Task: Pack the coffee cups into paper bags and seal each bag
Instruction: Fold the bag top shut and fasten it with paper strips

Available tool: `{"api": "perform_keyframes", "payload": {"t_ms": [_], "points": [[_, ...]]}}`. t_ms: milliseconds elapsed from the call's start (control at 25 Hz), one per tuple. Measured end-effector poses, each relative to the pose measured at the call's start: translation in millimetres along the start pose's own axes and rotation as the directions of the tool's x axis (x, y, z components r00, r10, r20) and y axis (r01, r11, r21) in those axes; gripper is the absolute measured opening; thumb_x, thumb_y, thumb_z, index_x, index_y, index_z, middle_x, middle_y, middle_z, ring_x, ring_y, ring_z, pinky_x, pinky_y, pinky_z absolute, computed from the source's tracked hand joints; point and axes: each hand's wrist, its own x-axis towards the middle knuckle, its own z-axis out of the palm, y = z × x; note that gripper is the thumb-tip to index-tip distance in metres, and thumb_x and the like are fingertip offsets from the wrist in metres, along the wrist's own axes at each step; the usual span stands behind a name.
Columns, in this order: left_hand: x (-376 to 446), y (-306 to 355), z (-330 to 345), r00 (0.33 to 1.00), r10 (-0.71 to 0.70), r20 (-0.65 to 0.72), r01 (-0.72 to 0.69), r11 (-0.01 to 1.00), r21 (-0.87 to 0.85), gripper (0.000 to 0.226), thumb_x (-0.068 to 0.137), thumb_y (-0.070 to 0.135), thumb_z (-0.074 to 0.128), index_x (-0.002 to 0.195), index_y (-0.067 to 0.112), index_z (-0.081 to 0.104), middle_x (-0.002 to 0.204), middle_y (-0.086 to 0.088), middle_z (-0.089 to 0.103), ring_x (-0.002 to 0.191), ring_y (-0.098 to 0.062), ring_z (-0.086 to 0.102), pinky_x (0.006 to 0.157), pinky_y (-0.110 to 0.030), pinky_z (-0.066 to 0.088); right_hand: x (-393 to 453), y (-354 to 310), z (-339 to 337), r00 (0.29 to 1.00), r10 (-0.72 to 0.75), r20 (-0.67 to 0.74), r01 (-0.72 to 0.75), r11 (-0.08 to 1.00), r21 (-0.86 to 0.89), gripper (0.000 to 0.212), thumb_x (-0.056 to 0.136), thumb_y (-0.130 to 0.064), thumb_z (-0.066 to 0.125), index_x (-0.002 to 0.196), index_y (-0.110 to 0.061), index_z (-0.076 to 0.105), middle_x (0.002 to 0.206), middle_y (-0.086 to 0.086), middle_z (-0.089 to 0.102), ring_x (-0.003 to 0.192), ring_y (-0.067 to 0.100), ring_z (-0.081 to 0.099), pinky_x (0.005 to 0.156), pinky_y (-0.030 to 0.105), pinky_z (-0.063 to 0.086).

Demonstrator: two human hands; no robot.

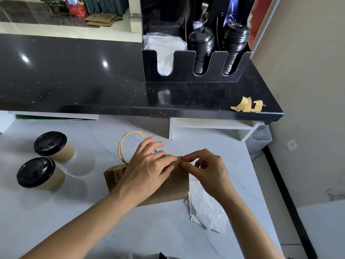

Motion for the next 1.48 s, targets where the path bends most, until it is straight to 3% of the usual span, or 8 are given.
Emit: {"api": "perform_keyframes", "payload": {"t_ms": [280,480,640,800,960,1120,1280,1480], "points": [[-0.7,-1.2,3.4,1.000,-0.006,-0.030,0.005,1.000,-0.024,0.020,0.084,0.018,0.082,0.104,0.021,0.079,0.087,0.008,0.076,0.104,-0.024,0.065,0.109,-0.048,0.042,5.3,-9.0,-10.1,0.998,0.004,0.055,-0.001,0.999,-0.046,0.018,0.085,-0.021,0.083,0.087,-0.038,0.079,0.089,-0.012,0.074,0.067,0.007,0.060,0.062,0.014,0.044],[-1.4,-3.5,7.1,0.997,0.016,-0.072,-0.018,0.999,-0.029,0.016,0.085,0.020,0.080,0.101,0.021,0.080,0.084,0.011,0.074,0.100,-0.022,0.064,0.110,-0.044,0.040,46.1,-18.2,-61.3,0.943,-0.036,-0.329,-0.070,0.950,-0.305,0.009,0.090,-0.031,0.076,0.097,-0.034,0.072,0.083,-0.013,0.069,0.068,0.007,0.063,0.056,0.010,0.041],[-1.8,-5.7,7.3,0.996,0.017,-0.093,-0.020,0.999,-0.030,0.020,0.095,0.030,0.062,0.101,0.023,0.080,0.084,0.014,0.073,0.098,-0.020,0.063,0.109,-0.043,0.040,80.1,-27.3,-100.9,0.857,-0.191,-0.479,-0.110,0.839,-0.532,0.021,0.093,-0.027,0.069,0.113,-0.026,0.066,0.094,-0.006,0.068,0.077,0.014,0.062,0.065,0.027,0.043],[-1.7,-4.9,5.3,0.997,0.000,-0.074,-0.003,0.999,-0.037,0.031,0.095,0.036,0.052,0.102,0.025,0.080,0.084,0.015,0.072,0.098,-0.018,0.063,0.108,-0.042,0.041,108.8,-34.8,-123.4,0.920,-0.128,-0.371,-0.152,0.756,-0.637,0.051,0.096,-0.024,0.063,0.144,-0.033,0.048,0.111,0.003,0.052,0.085,0.025,0.059,0.076,0.037,0.048],[-1.9,-4.5,3.4,0.998,-0.003,-0.065,0.000,0.999,-0.049,0.032,0.095,0.036,0.051,0.103,0.025,0.080,0.085,0.016,0.072,0.098,-0.016,0.062,0.110,-0.038,0.038,128.4,-36.7,-138.4,0.956,-0.049,-0.289,-0.177,0.689,-0.702,0.027,0.094,-0.020,0.064,0.120,-0.022,0.068,0.119,0.009,0.046,0.088,0.032,0.058,0.078,0.031,0.039],[-1.8,-4.7,2.2,0.998,0.004,-0.062,-0.007,0.998,-0.057,0.031,0.096,0.034,0.051,0.103,0.026,0.080,0.084,0.017,0.070,0.096,-0.016,0.061,0.111,-0.038,0.037,132.6,-37.0,-142.9,0.962,-0.077,-0.260,-0.136,0.693,-0.708,0.008,0.089,-0.017,0.070,0.094,-0.020,0.075,0.102,0.002,0.057,0.088,0.025,0.056,0.073,0.031,0.037],[-0.5,-6.1,3.1,0.998,0.025,-0.065,-0.029,0.998,-0.056,0.030,0.096,0.034,0.052,0.104,0.027,0.080,0.084,0.015,0.070,0.096,-0.015,0.060,0.111,-0.040,0.039,139.1,-46.5,-145.8,0.966,-0.126,-0.228,-0.080,0.690,-0.720,0.008,0.083,-0.012,0.071,0.085,-0.018,0.075,0.084,0.003,0.070,0.085,0.029,0.062,0.071,0.037,0.052],[-1.0,-8.1,4.5,0.997,0.033,-0.075,-0.038,0.997,-0.061,0.015,0.096,0.026,0.068,0.105,0.027,0.080,0.083,0.014,0.068,0.095,-0.015,0.059,0.111,-0.040,0.039,140.0,-65.2,-140.0,0.939,-0.207,-0.276,-0.013,0.779,-0.627,0.006,0.086,-0.018,0.075,0.083,-0.023,0.073,0.082,-0.003,0.073,0.083,0.023,0.068,0.077,0.038,0.058]]}}
